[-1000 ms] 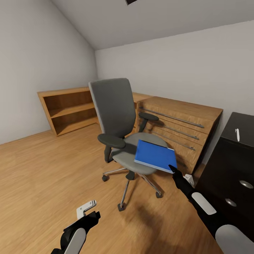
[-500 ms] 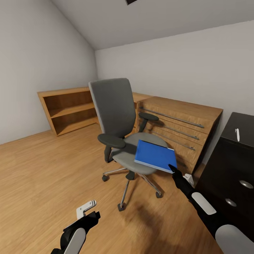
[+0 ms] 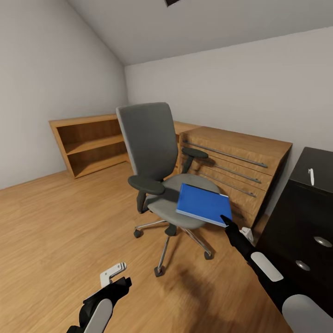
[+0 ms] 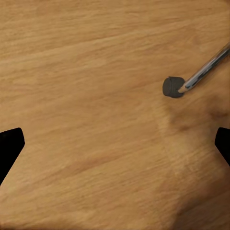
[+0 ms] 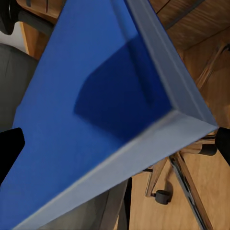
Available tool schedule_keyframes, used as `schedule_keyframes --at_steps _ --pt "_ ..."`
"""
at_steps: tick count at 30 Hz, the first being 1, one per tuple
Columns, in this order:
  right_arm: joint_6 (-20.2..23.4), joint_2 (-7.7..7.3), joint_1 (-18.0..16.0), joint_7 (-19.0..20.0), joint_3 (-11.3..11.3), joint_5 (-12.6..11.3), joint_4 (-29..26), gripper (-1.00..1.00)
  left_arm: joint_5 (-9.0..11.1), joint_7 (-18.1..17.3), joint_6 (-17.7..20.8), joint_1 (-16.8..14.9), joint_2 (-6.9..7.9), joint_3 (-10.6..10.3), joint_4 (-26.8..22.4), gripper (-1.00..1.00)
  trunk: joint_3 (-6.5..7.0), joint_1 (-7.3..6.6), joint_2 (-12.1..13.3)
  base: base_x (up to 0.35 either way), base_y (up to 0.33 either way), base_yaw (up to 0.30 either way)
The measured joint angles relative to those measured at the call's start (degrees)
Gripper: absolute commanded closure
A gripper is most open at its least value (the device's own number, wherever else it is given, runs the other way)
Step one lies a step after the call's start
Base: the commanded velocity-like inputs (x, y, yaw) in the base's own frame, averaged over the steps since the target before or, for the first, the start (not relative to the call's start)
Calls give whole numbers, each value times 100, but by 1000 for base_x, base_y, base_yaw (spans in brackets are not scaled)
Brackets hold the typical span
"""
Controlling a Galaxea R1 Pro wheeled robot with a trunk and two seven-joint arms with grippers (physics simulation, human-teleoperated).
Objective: In the bedroom, organize the workspace by keeping the computer under the desk, ensuring the monitor is on the desk, placing the keyboard on the desk next to the monitor, placing the mouse on the desk next to the keyboard, moving the folder from the swivel chair onto the desk next to the mouse, stacking the notebook on top of the folder with the pen on top of the notebook, and positioning the swivel chair next to the desk.
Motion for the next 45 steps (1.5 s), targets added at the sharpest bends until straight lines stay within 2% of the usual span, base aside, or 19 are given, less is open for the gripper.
schedule_keyframes --at_steps 18,19,30,41,45 --pt "-2 0 0 0 0 0 0 -100 0 0 2 0 0 -1 5 -100 0 0 0 45 0 0" --pt "-2 0 0 0 0 0 0 100 0 0 4 -1 0 -1 5 -100 0 0 0 0 0 0" --pt "-9 -9 -1 4 104 52 -18 100 -13 -9 5 2 0 -1 2 -100 0 0 0 0 0 0" --pt "-20 -9 -1 -4 115 58 -20 100 -35 -9 -9 1 0 16 0 -100 0 0 0 0 0 0" --pt "-21 -9 -1 -6 115 62 -19 100 -35 -9 -9 1 0 14 0 -100 88 -11 5 0 0 0"
